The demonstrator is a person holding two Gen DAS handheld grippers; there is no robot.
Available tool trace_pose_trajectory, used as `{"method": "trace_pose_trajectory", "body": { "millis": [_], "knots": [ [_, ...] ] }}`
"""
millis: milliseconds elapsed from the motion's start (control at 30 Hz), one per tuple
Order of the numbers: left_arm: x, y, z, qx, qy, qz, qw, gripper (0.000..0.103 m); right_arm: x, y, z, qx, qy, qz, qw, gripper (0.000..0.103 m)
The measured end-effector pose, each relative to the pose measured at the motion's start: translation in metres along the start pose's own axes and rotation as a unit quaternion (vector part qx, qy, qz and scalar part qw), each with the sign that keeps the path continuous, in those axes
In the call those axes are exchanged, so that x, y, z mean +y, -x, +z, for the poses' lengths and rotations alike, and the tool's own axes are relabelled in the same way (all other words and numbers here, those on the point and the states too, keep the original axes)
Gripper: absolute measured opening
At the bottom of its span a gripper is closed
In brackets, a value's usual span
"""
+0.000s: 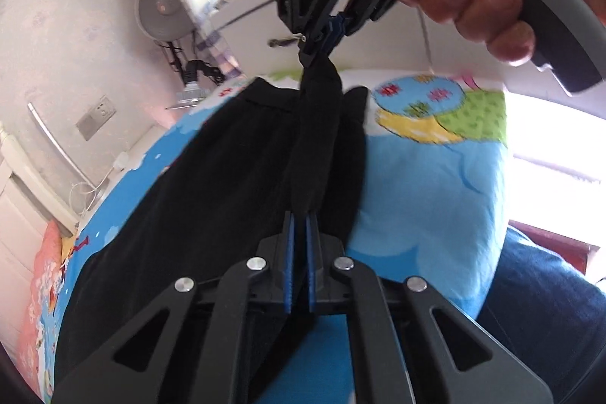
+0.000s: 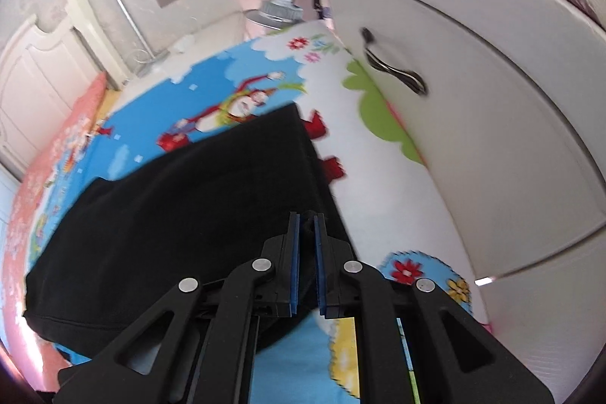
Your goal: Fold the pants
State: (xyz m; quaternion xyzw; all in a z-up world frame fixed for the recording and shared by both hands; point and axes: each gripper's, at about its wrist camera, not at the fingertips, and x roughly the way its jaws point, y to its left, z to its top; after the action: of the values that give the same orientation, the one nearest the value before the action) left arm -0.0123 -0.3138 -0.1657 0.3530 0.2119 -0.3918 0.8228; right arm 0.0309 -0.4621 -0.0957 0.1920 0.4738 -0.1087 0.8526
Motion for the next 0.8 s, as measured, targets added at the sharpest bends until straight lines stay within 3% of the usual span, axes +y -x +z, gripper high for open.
{"method": "trace_pose_trajectory", "body": {
  "millis": [67, 133, 233, 333, 400, 500, 567, 600, 633, 767, 800],
  "knots": [
    [-0.009, -0.002, -0.002, 0.002, -0.024, 0.015, 0.9996, 0.005, -0.009, -0.001, -0.005, 0.008, -0.008, -0.001, 1.000, 0.009],
    [-0.004, 0.001, 0.000, -0.007, -0.014, 0.023, 0.9996, 0.005, -0.008, 0.004, -0.006, -0.002, -0.001, 0.008, 1.000, 0.009],
    [-0.001, 0.006, 0.005, -0.027, -0.015, 0.064, 0.9975, 0.005, 0.001, 0.007, -0.003, -0.018, 0.023, 0.009, 1.000, 0.009],
    [-0.008, -0.009, -0.001, 0.009, -0.015, 0.026, 0.9995, 0.005, -0.012, -0.010, -0.011, 0.023, 0.007, -0.015, 1.000, 0.010],
    [-0.015, -0.010, -0.005, 0.008, -0.032, 0.033, 0.9989, 0.005, -0.017, -0.011, -0.020, 0.034, 0.013, -0.033, 0.999, 0.013],
    [-0.009, -0.012, -0.004, 0.008, -0.014, 0.025, 0.9996, 0.006, -0.014, 0.006, -0.015, 0.016, 0.021, -0.040, 0.999, 0.024],
    [-0.010, -0.012, -0.005, 0.006, -0.017, 0.029, 0.9994, 0.006, -0.007, 0.021, -0.001, -0.009, 0.028, -0.032, 0.999, 0.045],
    [-0.010, -0.013, -0.006, 0.005, -0.017, 0.031, 0.9994, 0.006, -0.003, 0.021, 0.007, -0.012, 0.033, -0.022, 0.999, 0.067],
    [-0.009, -0.014, -0.005, 0.004, -0.015, 0.031, 0.9994, 0.006, 0.001, 0.018, 0.014, -0.007, 0.040, -0.011, 0.999, 0.072],
    [-0.012, -0.013, -0.007, 0.002, -0.015, 0.033, 0.9993, 0.006, 0.018, -0.024, 0.052, 0.031, 0.063, 0.010, 0.997, 0.070],
    [-0.013, -0.014, -0.008, 0.001, -0.015, 0.035, 0.9993, 0.006, 0.018, -0.043, 0.062, 0.052, 0.059, 0.019, 0.997, 0.063]
  ]
}}
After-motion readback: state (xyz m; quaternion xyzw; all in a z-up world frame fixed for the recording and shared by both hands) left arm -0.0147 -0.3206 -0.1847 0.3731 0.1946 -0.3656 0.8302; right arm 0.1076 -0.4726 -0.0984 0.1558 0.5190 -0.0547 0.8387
